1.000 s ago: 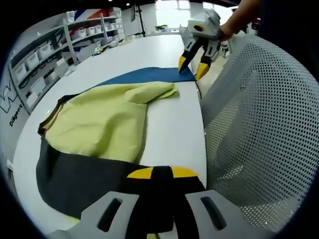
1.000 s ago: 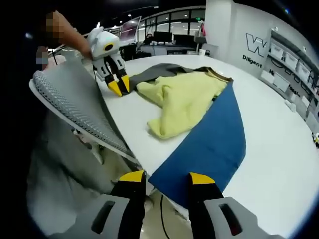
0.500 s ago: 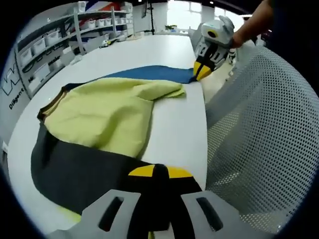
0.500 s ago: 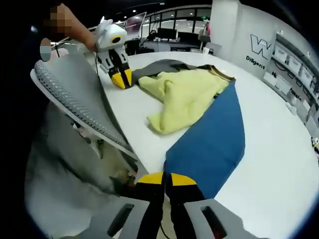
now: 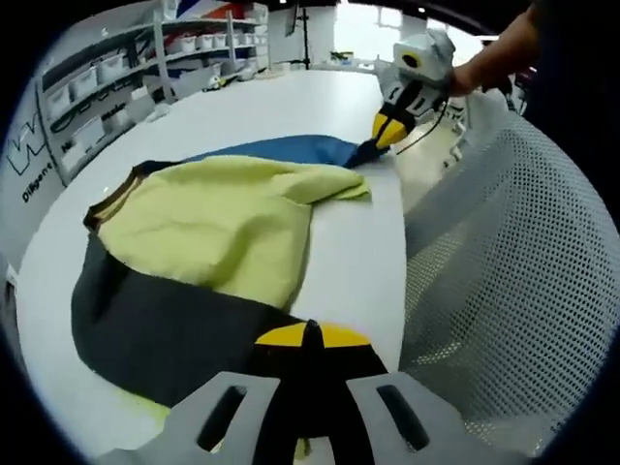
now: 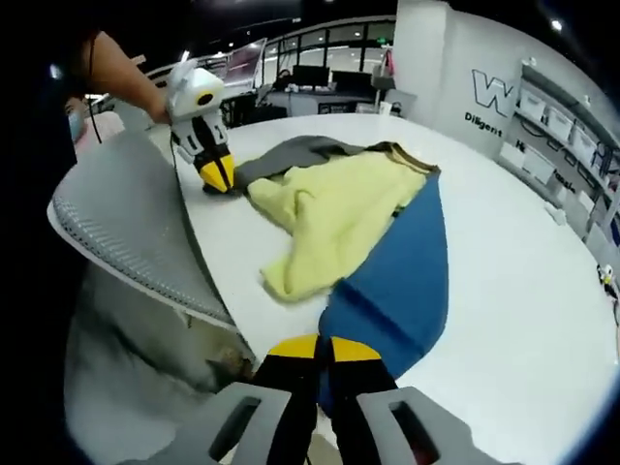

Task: Fold the garment on the visible template until the final outline fits inside the template.

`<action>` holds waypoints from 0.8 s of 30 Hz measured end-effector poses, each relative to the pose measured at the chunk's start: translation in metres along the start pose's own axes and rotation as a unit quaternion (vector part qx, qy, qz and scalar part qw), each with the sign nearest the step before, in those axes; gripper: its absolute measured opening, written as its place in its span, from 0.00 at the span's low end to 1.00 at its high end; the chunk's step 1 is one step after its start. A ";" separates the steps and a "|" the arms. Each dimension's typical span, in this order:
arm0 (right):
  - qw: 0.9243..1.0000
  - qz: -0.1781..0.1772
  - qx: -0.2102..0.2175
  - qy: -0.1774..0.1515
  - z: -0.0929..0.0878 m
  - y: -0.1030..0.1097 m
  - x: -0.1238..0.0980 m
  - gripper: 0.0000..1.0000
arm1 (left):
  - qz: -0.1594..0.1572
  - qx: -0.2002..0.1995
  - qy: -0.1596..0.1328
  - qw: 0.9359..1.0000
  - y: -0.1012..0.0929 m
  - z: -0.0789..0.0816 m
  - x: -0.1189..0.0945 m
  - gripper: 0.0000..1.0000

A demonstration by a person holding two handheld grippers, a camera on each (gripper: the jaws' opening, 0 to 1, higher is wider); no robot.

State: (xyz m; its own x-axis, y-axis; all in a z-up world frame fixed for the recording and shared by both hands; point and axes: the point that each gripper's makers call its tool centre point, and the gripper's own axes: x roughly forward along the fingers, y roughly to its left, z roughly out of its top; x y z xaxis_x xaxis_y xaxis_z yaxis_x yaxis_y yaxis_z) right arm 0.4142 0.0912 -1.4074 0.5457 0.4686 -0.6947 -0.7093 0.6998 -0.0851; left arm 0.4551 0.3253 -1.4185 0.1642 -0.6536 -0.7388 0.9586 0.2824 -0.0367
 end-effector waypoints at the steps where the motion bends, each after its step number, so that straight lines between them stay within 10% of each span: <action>1: 1.000 -0.004 0.000 -0.003 0.004 -0.004 -0.001 0.00 | 0.005 -0.001 -0.004 1.000 0.004 0.001 -0.004 0.02; 11: 0.997 -0.066 0.000 -0.041 0.042 -0.055 -0.024 0.00 | 0.097 -0.099 -0.079 0.987 0.076 0.011 -0.054 0.02; 24: 0.992 -0.109 0.000 -0.060 0.058 -0.082 -0.043 0.00 | 0.161 -0.149 -0.103 0.970 0.136 0.005 -0.100 0.02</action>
State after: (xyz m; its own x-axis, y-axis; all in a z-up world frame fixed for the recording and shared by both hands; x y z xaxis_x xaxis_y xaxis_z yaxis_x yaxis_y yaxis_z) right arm 0.4747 0.0445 -1.3292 0.7360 0.3668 -0.5690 -0.5683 0.7915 -0.2248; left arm 0.5700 0.4255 -1.3467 0.5164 -0.6156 -0.5953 0.7448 0.6659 -0.0424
